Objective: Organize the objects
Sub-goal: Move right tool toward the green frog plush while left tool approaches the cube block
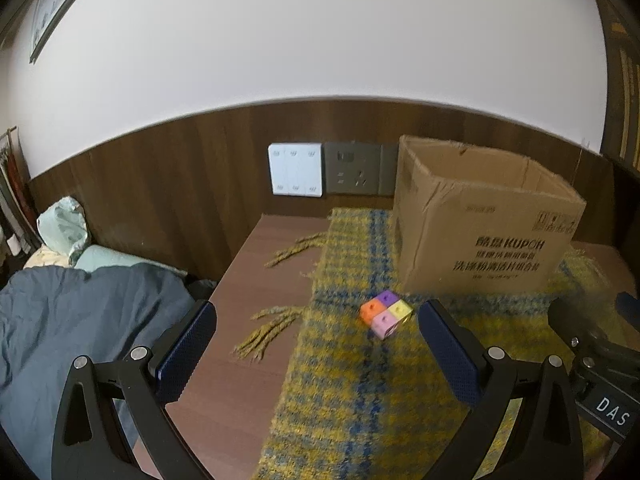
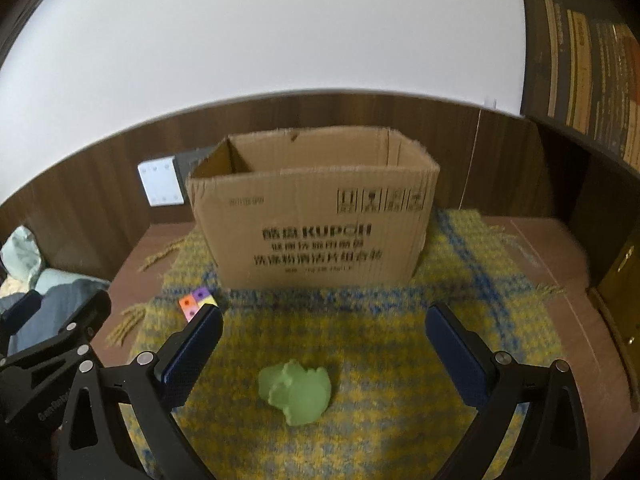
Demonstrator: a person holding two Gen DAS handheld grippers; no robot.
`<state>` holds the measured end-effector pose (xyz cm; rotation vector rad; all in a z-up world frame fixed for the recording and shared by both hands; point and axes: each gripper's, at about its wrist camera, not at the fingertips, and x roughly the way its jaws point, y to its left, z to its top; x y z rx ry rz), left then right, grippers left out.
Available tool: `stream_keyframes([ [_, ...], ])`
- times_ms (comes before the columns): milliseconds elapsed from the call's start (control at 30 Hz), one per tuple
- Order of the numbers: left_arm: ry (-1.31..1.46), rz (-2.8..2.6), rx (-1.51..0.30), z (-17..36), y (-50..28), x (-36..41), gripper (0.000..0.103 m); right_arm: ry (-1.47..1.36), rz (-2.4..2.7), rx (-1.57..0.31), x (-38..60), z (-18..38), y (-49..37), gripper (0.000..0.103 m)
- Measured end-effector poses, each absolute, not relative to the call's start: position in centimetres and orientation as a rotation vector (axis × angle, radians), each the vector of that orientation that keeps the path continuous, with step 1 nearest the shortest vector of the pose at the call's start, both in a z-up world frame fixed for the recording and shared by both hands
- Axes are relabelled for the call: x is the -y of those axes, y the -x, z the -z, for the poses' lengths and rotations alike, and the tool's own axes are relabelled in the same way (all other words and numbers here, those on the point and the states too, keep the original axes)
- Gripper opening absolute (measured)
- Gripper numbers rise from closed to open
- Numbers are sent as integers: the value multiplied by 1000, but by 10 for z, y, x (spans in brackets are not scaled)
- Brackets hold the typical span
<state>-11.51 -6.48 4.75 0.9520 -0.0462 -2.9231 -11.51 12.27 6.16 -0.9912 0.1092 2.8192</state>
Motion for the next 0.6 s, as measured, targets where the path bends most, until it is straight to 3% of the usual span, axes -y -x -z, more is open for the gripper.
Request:
stream_keyframes([
  [600,-1074,2847,128,-1,122,66,103,1182,-2756,-114,-107,-7,124,102],
])
